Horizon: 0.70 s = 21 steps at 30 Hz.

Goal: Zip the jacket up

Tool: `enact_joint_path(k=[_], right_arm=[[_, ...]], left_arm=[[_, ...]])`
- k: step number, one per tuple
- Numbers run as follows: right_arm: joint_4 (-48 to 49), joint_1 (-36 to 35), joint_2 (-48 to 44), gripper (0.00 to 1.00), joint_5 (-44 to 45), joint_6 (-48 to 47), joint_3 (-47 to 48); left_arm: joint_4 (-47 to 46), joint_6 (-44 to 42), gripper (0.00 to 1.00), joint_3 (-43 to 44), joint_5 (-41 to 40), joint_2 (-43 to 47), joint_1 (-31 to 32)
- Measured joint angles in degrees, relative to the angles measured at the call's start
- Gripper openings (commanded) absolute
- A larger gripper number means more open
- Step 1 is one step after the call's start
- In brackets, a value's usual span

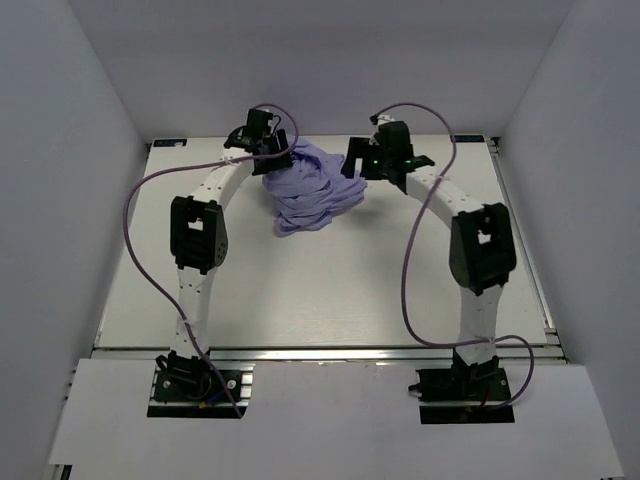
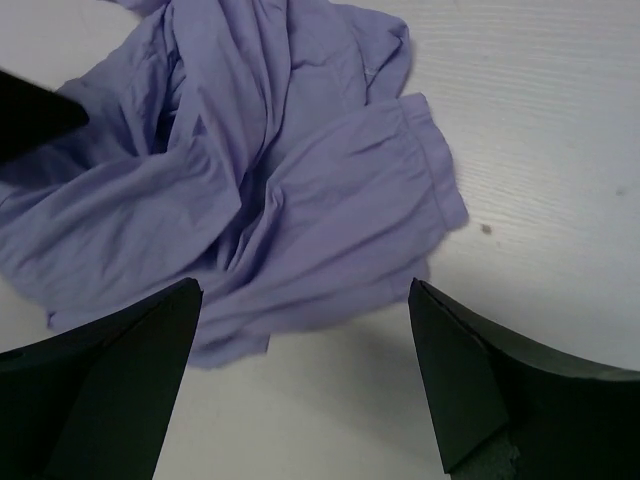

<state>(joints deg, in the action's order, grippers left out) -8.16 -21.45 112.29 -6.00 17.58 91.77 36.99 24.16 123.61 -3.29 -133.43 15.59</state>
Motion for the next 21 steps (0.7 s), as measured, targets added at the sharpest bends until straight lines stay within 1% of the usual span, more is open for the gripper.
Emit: enact_joint_path(k=[1,2,3,4,5,6,8,9,10,11,12,15,17,19,21], right_arm=[[-0.42,-0.76,3.48,0.89,0.92,0.02,3.04],[-0.81,-1.44,6.43,0.89,1.57,0.07,5.66],[-1.36,-2.14,9.68,0.89,2.32,0.13,8.39],[-2.27,-2.69,12.37,0.89,2.80,0.26,10.91],[-3.08,-3.21,15.26,0.88,3.26,0.39,13.40],[-3.91,-3.80,17.64,0.88,3.56,0.50,15.23],[-5.09,-4.98,20.46,0.81,4.20,1.01,16.26],[-5.97,-5.49,21.14,0.71,4.35,1.27,16.17],[-6.67,-5.99,21.62,0.39,4.72,1.29,16.06],[-6.93,-6.47,21.73,0.18,5.22,1.49,15.74],[-7.10,-6.82,21.73,0.00,5.49,1.66,15.41],[-7.39,-7.74,21.44,0.00,6.51,2.86,15.19],[-6.99,-7.89,19.41,0.00,7.72,3.08,12.81],[-7.02,-7.85,13.99,0.00,9.22,3.02,7.04],[-5.95,-7.76,5.84,0.00,11.26,2.71,0.31]], left_arm=[[0.26,-0.22,0.61,-0.17,0.55,-0.61,0.00],[0.33,-0.02,0.55,-0.63,0.96,-0.92,0.00],[0.20,-0.39,0.47,-1.68,1.22,-0.94,0.00],[0.20,-0.55,0.36,-2.58,1.70,-0.83,0.00],[-0.09,-0.63,0.09,-3.58,2.21,-0.74,0.00],[-0.68,-0.68,0.00,-4.90,2.54,-0.46,0.00],[-1.33,-1.38,0.00,-8.13,2.95,0.72,0.00],[-1.55,-1.60,0.00,-9.16,2.99,1.20,0.00],[-2.49,-1.73,0.00,-11.47,3.19,2.34,0.00],[-3.17,-1.77,0.00,-13.64,3.37,3.72,0.00],[-3.96,-1.84,0.00,-15.72,3.56,5.05,0.00],[-5.86,-1.97,0.00,-21.86,4.33,10.80,0.00],[-6.62,-2.10,0.00,-24.30,4.46,15.28,0.00],[-7.28,-2.12,0.00,-26.03,4.42,20.94,0.00],[-8.63,-2.08,0.00,-28.59,4.37,27.96,0.00]])
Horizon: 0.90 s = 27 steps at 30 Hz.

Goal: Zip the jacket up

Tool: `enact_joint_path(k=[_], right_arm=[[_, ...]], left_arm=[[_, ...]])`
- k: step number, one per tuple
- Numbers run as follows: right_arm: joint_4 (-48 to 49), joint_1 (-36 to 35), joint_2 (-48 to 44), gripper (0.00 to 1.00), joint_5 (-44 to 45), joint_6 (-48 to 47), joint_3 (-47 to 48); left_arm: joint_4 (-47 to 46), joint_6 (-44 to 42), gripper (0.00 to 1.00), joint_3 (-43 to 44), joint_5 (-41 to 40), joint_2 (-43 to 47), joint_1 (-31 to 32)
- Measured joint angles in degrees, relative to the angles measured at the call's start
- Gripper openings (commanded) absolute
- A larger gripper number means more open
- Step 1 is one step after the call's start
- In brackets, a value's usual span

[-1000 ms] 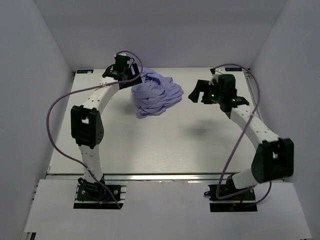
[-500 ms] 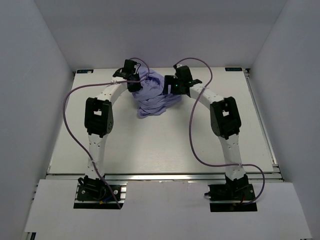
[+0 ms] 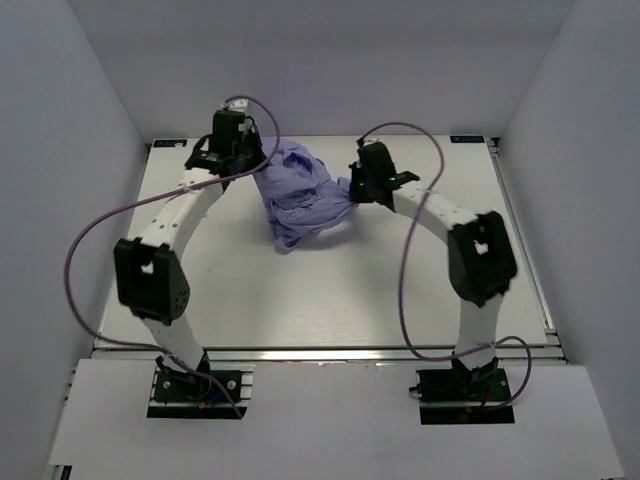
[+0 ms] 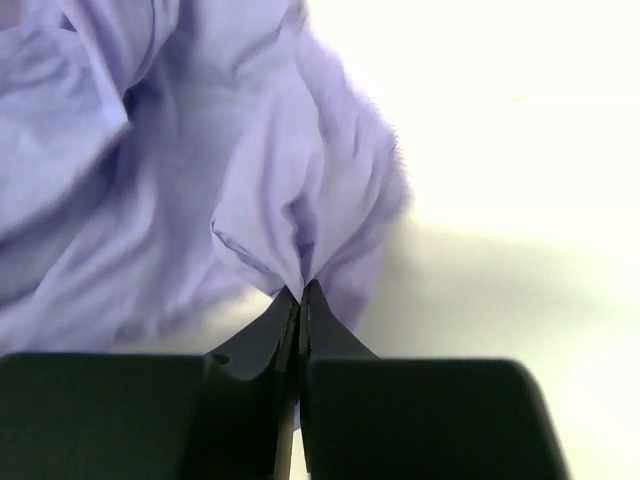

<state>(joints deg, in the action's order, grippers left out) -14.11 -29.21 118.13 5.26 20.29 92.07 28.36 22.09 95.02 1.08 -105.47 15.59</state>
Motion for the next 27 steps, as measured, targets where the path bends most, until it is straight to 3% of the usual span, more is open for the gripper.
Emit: enact_joint_path(k=[4,8,12,17,22,24,25,27], right_arm=[[3.56,0.13,-24.22,0.00,4.07,-1.51,-12.70],[8.57,0.26,-48.85,0.00,6.91,-2.45,-19.69],[8.37,0.26,-63.47,0.00,11.58,-2.62,-20.35],[5.68,0.72,-65.13,0.00,21.14,-2.73,-18.71],[1.57,10.47,-52.87,0.00,18.62,-1.25,-17.16],[1.27,17.70,-44.63,0.00,13.29,-0.39,-15.89],[0.94,20.50,-40.35,0.00,11.50,-0.22,-14.99],[0.13,24.76,-30.80,0.00,8.02,-0.20,-12.39]], left_arm=[[-1.84,1.92,0.00,-5.22,-0.50,17.40,0.00],[-4.37,6.34,0.00,-9.88,0.04,35.06,0.15],[-6.38,9.53,0.00,-11.02,0.22,47.39,0.37],[-8.09,11.41,0.00,-9.86,-0.37,50.69,0.44],[-10.40,11.96,0.01,-8.87,0.28,36.24,0.44],[-10.49,11.76,0.18,-6.91,0.26,26.14,0.46],[-10.23,11.41,0.48,-5.77,0.07,20.35,0.48],[-6.95,10.75,0.70,-1.16,-0.39,7.65,0.50]])
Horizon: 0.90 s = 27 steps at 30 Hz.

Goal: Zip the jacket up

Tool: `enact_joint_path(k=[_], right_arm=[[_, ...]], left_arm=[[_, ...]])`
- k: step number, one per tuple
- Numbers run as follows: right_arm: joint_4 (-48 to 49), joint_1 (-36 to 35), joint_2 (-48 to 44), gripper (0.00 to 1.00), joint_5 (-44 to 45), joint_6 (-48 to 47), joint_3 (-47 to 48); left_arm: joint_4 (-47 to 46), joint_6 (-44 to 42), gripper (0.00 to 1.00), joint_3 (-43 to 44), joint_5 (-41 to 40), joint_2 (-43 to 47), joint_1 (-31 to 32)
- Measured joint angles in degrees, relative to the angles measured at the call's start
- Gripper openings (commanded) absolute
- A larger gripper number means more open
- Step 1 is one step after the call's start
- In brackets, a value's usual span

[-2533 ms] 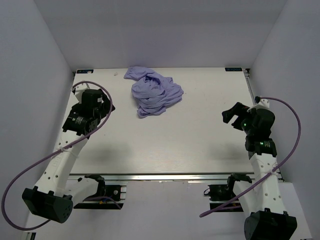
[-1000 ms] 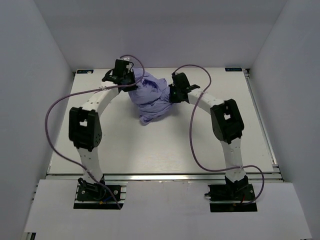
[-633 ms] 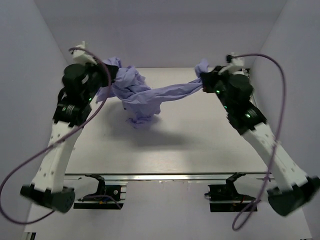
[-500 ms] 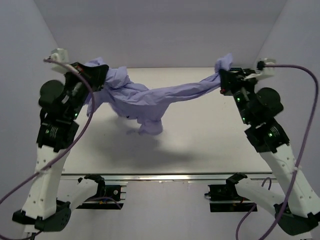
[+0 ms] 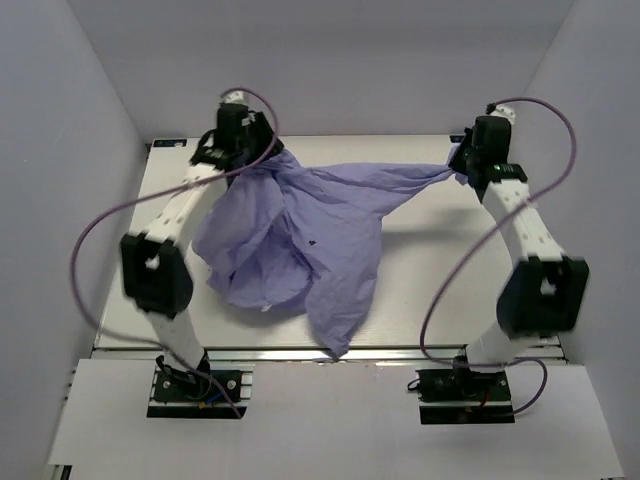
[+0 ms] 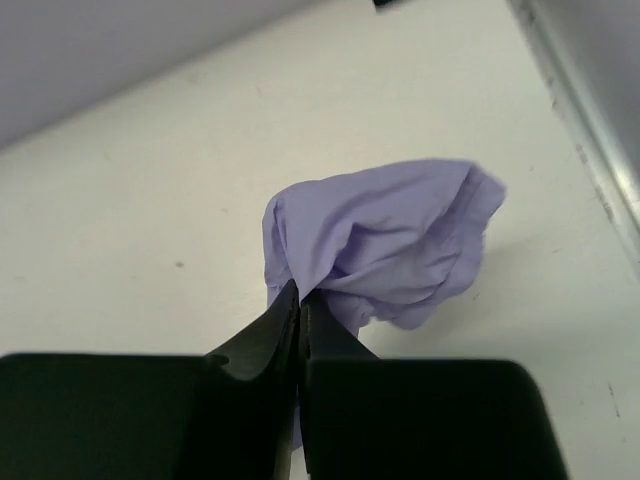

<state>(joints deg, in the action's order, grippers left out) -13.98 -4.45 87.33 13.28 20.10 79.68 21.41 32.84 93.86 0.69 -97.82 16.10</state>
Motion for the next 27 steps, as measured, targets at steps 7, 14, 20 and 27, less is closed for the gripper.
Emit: enact_joint_path(k=[7,14,20,27], right_arm=[[-7.56,2.12,18.34,0.89,-9.49,-2.19,8.24],[-5.62,-2.45,0.26,0.89,-11.02,-5.31,-3.50],[-3.89,-19.39,-14.64,0.89,-10.34,-7.39,-16.13],[-6.78,-37.31,-17.73,0.89,-7.06,-3.17,-34.34]], left_arm=[[16.20,-1.62,0.98,16.06,0.22,-25.40,-0.02],[17.14,-2.21,0.98,2.23,-2.58,-4.44,0.07],[18.60,1.79,0.98,-16.26,-10.49,19.10,0.26],[23.61,4.63,0.98,-28.13,-14.99,18.05,0.20]])
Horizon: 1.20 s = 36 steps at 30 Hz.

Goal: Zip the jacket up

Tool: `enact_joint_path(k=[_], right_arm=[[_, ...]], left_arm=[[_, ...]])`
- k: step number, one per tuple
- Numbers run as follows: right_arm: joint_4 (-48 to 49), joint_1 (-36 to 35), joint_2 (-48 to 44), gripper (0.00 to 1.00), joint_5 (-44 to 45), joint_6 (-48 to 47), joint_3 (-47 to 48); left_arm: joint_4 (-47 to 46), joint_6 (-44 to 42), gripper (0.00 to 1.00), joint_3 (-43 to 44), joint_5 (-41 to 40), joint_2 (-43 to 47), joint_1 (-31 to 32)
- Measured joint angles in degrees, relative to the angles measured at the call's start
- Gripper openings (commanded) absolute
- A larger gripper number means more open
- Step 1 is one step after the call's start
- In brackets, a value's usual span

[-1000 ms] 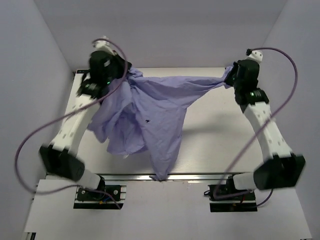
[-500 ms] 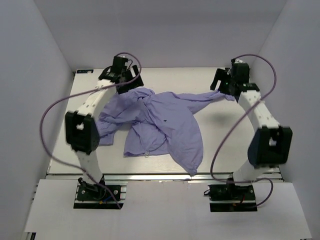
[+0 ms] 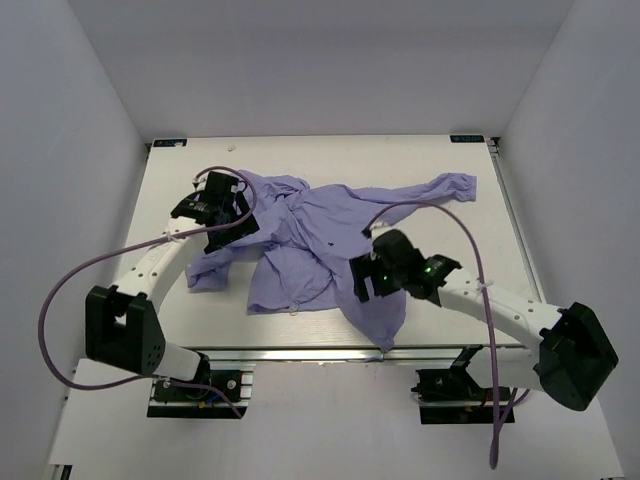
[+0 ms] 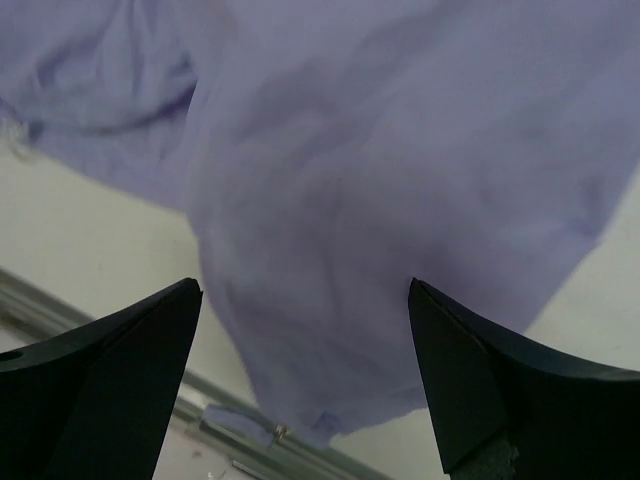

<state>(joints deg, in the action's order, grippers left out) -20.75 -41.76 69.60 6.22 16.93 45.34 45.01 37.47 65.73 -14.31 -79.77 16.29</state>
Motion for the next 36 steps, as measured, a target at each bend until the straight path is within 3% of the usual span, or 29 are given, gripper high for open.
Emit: enact_joint_path(k=[3,8,9,10,11,12,13,14,16,17,22,24,28,33,36], right_arm=[[-0.55,-5.79,-0.02,0.89,0.98,2.27,-3.65],[0.11,-6.58,0.31,0.89,4.28,6.36,-6.27],[0.42,-6.51,0.33,0.87,5.01,6.82,-6.60],[0.70,-6.49,0.35,0.86,5.66,7.13,-6.82],[0.90,-6.49,0.39,0.81,6.14,7.34,-6.91],[1.25,-6.49,0.48,0.77,6.78,7.63,-6.91],[1.55,-6.49,0.52,0.71,7.15,7.67,-6.93],[1.77,-6.49,0.52,0.56,7.48,7.87,-6.99],[2.82,-6.49,0.52,0.45,7.96,8.04,-7.65],[3.04,-6.47,0.52,0.35,8.09,8.09,-8.17],[3.82,-5.79,0.44,0.13,8.26,8.44,-11.52],[3.80,-5.16,0.04,0.00,8.20,8.70,-12.39],[4.17,-2.25,-2.05,0.00,7.82,9.68,-13.09],[4.52,5.81,-5.88,0.00,5.40,10.82,-14.01],[4.48,9.84,-7.78,0.32,3.48,11.10,-14.56]], left_arm=[[-1.51,0.04,0.98,-0.70,1.27,-3.17,0.00],[-6.12,-0.09,0.97,0.61,2.62,-11.41,0.04],[-6.49,-0.11,0.91,1.77,2.69,-14.25,0.04],[-6.43,-0.09,0.75,3.48,2.75,-17.27,0.04],[-6.40,0.00,0.28,5.51,2.89,-20.41,0.04],[-5.92,0.02,0.00,8.04,2.89,-23.76,0.04],[-5.79,0.02,0.00,10.56,2.86,-26.84,0.04],[-5.18,-0.24,0.00,12.92,2.82,-29.22,0.04],[-4.57,-0.11,0.00,16.98,2.71,-32.70,0.07],[-4.46,-0.13,0.00,18.45,2.71,-33.38,0.07],[-7.72,-1.38,0.00,22.60,3.48,-29.88,0.17],[-10.43,-2.32,0.00,25.00,4.90,-28.17,0.48],[-13.99,-4.35,0.00,39.23,7.30,-31.39,2.71],[-23.91,-5.11,0.00,67.32,10.97,-50.60,6.69],[-31.67,-3.34,0.64,75.12,15.93,-62.40,8.09]])
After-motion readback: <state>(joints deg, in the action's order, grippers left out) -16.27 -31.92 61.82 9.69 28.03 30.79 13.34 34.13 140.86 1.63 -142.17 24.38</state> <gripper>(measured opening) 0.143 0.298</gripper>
